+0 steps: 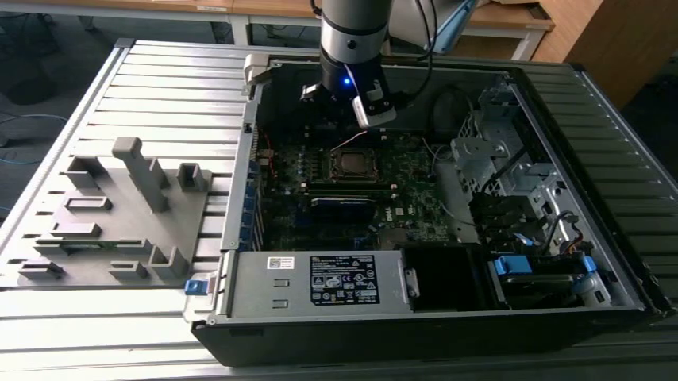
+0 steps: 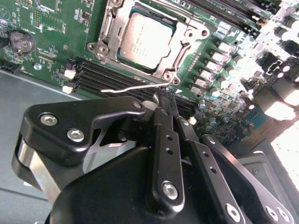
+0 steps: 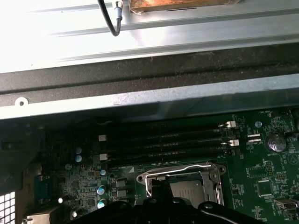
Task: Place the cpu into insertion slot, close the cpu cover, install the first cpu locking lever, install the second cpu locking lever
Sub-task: 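Install the first cpu locking lever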
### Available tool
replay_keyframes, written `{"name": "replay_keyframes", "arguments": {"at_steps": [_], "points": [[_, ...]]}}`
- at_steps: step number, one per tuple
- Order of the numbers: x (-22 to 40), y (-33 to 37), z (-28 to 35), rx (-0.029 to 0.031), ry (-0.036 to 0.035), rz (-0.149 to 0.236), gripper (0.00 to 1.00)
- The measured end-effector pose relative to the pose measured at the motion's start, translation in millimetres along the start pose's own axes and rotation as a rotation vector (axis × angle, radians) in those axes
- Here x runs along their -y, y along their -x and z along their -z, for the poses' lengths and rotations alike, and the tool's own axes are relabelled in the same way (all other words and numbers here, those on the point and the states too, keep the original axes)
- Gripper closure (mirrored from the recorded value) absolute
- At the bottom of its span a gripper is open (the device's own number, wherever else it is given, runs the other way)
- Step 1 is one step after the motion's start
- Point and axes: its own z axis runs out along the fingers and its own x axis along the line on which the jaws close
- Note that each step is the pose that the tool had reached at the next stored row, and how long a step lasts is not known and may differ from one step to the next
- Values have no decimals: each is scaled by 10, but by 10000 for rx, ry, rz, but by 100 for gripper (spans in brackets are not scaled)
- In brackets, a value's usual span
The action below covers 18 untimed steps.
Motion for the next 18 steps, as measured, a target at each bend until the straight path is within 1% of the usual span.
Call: {"name": "replay_keyframes", "arguments": {"at_steps": [4,7,11,13,18], "points": [[-24,-3,-7,0,-1,0,89],[-29,-4,-16,1,1,2,89],[-28,-4,-35,36,4,6,89],[-27,-5,-48,75,9,12,89],[-21,-4,-76,223,25,34,89]]}}
